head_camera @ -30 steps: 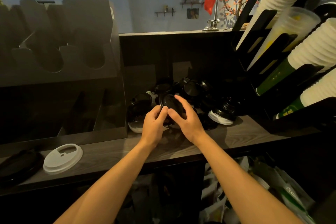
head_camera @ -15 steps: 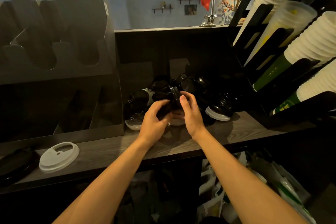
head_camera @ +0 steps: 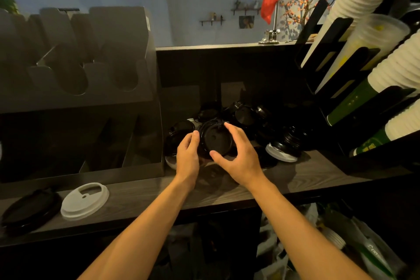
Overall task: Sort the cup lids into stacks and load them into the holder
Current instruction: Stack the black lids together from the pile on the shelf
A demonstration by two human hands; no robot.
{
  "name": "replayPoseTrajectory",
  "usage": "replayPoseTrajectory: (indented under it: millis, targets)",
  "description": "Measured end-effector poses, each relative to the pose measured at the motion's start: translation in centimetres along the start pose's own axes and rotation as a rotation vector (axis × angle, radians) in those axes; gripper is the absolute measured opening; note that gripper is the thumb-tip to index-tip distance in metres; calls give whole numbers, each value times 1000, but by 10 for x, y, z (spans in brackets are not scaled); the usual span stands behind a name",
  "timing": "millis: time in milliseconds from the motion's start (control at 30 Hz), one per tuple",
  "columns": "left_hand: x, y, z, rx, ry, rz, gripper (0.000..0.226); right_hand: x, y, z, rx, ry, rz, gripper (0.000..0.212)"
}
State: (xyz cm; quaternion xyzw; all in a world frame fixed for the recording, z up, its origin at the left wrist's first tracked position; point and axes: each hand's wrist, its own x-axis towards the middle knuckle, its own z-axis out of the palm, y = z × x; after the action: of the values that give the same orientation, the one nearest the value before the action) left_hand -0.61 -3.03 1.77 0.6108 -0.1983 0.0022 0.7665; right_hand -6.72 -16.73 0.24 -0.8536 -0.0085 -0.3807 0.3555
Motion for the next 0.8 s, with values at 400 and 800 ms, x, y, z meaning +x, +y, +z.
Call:
replayPoseTrajectory:
  millis: [400, 800]
  targets:
    - [2, -6, -4, 37, -103, 59, 17, 2, 4, 3, 58, -59, -16, 59]
    - [1, -3, -3, 88, 17, 102, 15, 1, 6, -5, 93, 284, 223, 28]
